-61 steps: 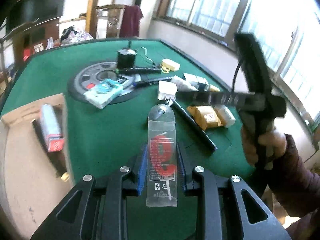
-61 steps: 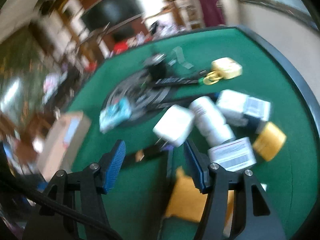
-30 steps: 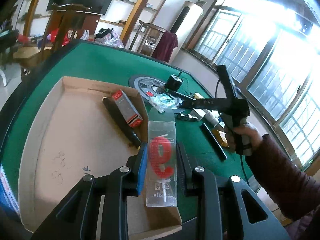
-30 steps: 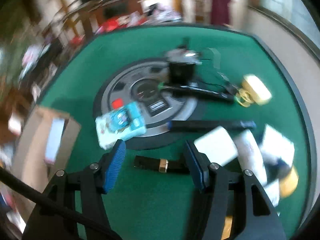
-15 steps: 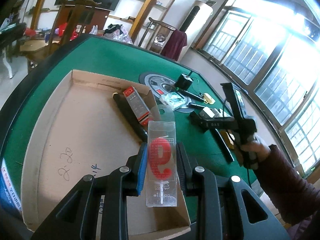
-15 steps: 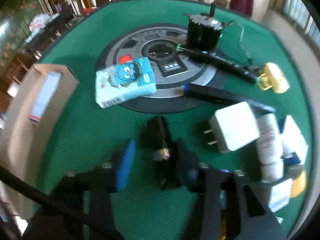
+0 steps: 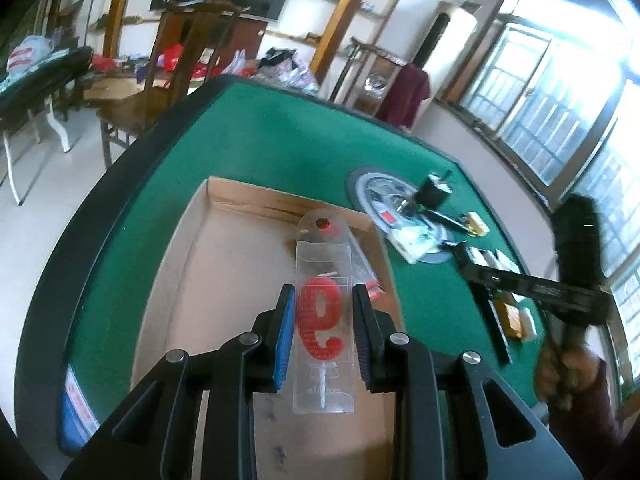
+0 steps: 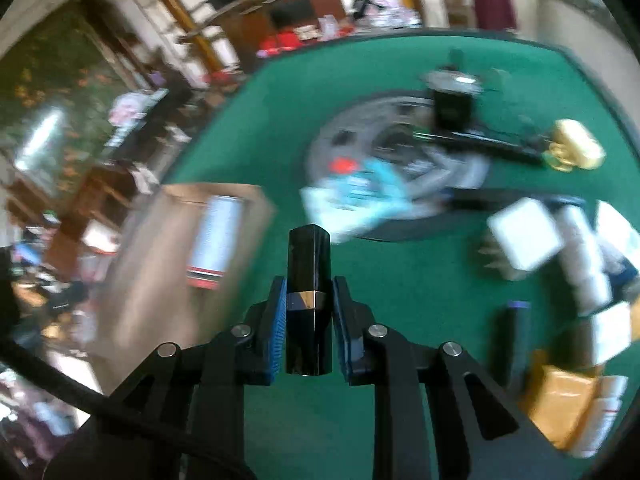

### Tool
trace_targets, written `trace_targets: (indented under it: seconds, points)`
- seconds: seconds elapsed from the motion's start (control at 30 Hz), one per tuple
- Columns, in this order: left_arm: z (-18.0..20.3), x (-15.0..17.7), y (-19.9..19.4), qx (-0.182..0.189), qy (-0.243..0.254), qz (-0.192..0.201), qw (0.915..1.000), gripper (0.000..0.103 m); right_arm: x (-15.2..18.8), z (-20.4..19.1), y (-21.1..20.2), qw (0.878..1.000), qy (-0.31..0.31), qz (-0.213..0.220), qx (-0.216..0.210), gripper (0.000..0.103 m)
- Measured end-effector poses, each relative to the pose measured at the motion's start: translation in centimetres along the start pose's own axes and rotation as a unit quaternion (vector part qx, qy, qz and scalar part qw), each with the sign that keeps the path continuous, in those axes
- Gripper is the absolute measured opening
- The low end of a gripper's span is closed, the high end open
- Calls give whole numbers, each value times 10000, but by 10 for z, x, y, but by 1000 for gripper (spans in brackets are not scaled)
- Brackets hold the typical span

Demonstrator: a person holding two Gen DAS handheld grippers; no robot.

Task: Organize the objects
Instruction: 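Lower the candle pack into the box with left while right places the black tube beside it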

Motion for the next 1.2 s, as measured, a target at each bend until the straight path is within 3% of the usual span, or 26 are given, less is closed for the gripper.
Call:
trace_targets:
  seconds: [0.2, 0.37, 0.63, 0.97, 1.2]
  points:
    - [-33, -14, 49, -358, -299, -358, 9983, 24, -14, -74, 45, 9972, 76, -362, -650, 19]
    - [-51, -12, 74, -342, -729, -506, 9955, 23, -15, -104, 91, 9972, 75, -583, -461, 19]
    - [-70, -14, 87, -496, -1044, -513, 9920, 23, -19, -113, 116, 9983, 80, -552, -170, 19]
    - [-83, -18, 85, -408, -1274, -362, 9904, 25, -24, -117, 121, 9987, -46, -502, 49, 20]
    - [-79, -20, 74, -387, -1351, -160, 9899, 42, -28, -110, 103, 9997, -106, -179, 133, 27]
Point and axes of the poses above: each gripper's, at about its wrist camera, not at the fingertips, and y roughly the way its jaws point, z to its right, x to its underside, the point moved 5 cm from there along y, roughly the way its jaws point, and after that the axes turned 8 degrees about x, right-handed, at the moved point
